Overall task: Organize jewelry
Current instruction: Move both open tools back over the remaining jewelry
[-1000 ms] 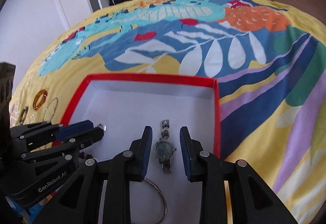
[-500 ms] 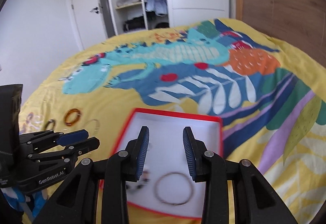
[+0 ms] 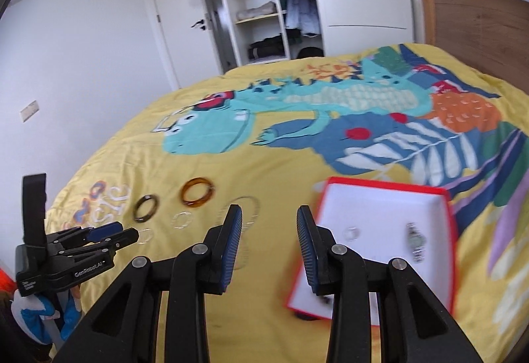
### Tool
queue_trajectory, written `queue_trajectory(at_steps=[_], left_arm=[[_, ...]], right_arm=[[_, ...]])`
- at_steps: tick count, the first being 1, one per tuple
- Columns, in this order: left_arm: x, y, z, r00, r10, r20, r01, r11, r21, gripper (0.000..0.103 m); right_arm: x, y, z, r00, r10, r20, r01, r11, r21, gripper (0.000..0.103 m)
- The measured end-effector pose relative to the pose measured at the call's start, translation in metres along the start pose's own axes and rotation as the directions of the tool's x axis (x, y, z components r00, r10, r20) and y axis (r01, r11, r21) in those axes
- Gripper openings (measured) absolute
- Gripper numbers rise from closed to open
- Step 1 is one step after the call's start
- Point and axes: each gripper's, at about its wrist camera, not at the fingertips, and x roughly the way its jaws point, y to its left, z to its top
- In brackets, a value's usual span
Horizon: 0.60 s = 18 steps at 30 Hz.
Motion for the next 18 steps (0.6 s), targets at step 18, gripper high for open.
queue_trajectory(at_steps=[18], left_arm=[[0.047,0.070,-0.026,1.000,0.011,-0.007,-0.012,0.984,-0.177,0.047]], right_arm=[[0.082,0.056,-0.062,0.974,0.146,-0.173,-0.155,0.987,-0.036,0.034]])
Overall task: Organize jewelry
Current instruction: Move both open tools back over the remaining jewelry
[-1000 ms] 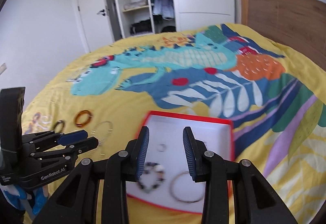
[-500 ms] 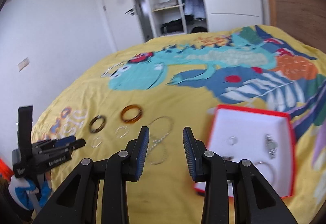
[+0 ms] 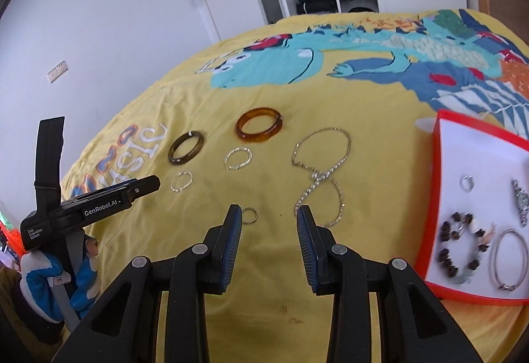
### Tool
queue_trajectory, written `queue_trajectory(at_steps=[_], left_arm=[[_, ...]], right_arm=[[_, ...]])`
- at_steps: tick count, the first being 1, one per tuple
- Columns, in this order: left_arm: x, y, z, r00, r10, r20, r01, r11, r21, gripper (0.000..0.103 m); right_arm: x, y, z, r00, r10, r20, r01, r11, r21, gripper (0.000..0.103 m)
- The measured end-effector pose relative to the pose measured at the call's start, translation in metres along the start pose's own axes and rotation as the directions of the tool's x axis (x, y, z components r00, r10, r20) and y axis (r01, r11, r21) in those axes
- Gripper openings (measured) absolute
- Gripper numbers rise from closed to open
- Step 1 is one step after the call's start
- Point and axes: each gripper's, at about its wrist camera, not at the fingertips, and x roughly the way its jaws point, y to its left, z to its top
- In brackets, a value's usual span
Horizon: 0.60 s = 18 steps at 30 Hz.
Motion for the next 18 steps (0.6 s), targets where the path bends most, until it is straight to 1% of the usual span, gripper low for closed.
queue_trajectory(at_steps=[7,13,18], left_arm=[[0.014,-0.001,-0.001,1.000,-0.007,-0.010,0.007,1.000,0.001,0.047],[0.027,-0.003,0.001,1.000,-0.019,-0.016,0.019,1.000,-0.001,0.047],[0.039,-0.004,0.001,0.999,-0.020,-0.027,0.020,1.000,0.000,0.048]], right_arm=[[0.017,0.002,-0.003,1.000,0.023,-0.021,-0.023,1.000,-0.002,0.034],[0.037,0.016,-0.005,0.998,0.047,-0.047,-0.049,0.997,-0.057,0.034],[0.053,0.019,-0.008,0.996,0.052,-0.067,-0.056,0.996,-0.071,0.034]])
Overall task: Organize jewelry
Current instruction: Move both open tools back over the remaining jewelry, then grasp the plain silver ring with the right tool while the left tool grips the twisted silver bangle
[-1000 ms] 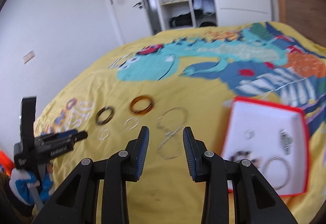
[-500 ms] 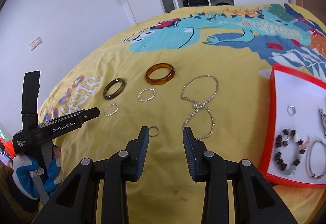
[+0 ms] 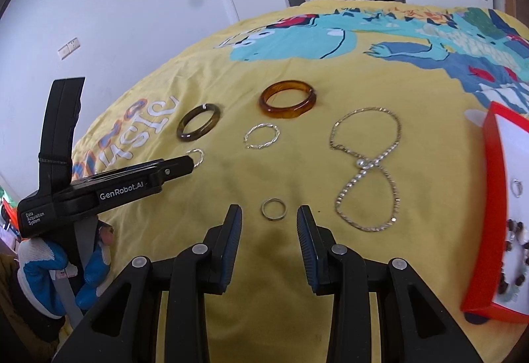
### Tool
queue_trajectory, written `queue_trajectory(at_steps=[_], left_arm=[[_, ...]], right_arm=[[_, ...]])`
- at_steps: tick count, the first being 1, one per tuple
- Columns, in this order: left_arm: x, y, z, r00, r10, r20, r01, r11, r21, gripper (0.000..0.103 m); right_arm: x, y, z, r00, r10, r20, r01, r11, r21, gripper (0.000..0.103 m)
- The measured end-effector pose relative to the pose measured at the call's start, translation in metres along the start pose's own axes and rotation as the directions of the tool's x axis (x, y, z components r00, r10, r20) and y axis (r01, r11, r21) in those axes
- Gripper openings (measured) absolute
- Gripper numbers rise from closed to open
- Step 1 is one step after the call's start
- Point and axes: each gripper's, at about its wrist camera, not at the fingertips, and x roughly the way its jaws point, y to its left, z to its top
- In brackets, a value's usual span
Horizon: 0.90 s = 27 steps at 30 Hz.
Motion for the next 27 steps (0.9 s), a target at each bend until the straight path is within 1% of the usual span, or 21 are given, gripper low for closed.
queue_trajectory(at_steps=[7,14,18,27], left_arm=[[0.013,0.002,0.003,1.000,0.023,-0.009,-0.023,1.000,-0.007,0.048],[0.022,0.006,0.004,1.000,0.018,-0.020,-0.018,1.000,-0.018,0.048],[0.026,0.009,0.005,1.000,0.011,-0.021,-0.012,0.999,-0.031,0.048],[0.028,0.009,0.004,1.000,0.025,-0.019,-0.025,0.999,-0.028,0.048]], right_arm=[[0.020,0.001,-0.001,0.999,-0.003,-0.035,0.002,1.000,-0.023,0.034],[0.035,0.004,-0.002,0.998,-0.023,-0.056,0.021,0.999,-0.037,0.034],[0.040,0.003,0.000,0.998,-0.018,-0.060,0.017,0.999,-0.029,0.034],[0.047,-0.004,0.000,0.999,0.007,-0.054,-0.006,1.000,0.009,0.032]])
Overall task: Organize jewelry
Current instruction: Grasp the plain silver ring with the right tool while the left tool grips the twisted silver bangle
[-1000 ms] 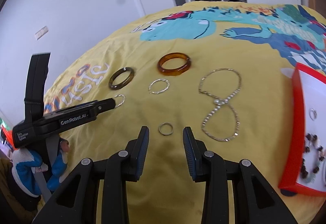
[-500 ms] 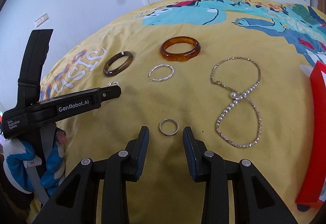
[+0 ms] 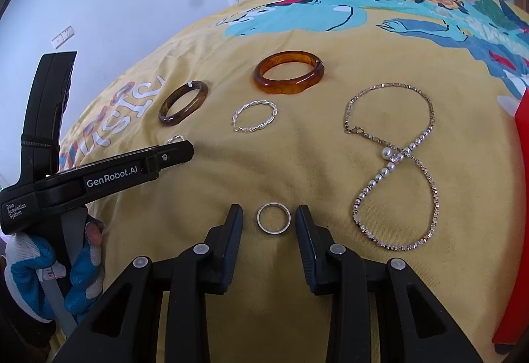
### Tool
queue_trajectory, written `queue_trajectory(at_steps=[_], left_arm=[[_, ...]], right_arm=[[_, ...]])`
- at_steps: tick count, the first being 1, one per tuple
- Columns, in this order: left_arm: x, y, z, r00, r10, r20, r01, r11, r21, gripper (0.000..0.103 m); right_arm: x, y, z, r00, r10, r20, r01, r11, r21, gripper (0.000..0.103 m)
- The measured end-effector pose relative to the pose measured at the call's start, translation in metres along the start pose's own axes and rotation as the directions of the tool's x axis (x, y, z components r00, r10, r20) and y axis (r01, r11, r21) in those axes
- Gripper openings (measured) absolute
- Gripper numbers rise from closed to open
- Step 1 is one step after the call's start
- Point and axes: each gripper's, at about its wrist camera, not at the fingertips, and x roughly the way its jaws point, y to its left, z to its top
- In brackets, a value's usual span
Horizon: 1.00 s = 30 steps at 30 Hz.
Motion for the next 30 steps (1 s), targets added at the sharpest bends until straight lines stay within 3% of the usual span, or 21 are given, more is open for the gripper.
queue_trajectory(at_steps=[10,30], left_arm=[[0.002,0.001,0.001,1.000,-0.002,0.006,0.002,1.000,-0.008,0.046],[-0.004,-0.001,0.000,0.999,0.009,0.031,-0.010,1.000,0.010,0.039]], right_arm=[[0.001,-0.001,-0.003,1.000,0.010,0.016,-0.010,1.000,-0.001,0.022],[-0.006,0.010,-0.006,0.999,-0.001,0.047,0.004,0.998,-0.060,0.020]])
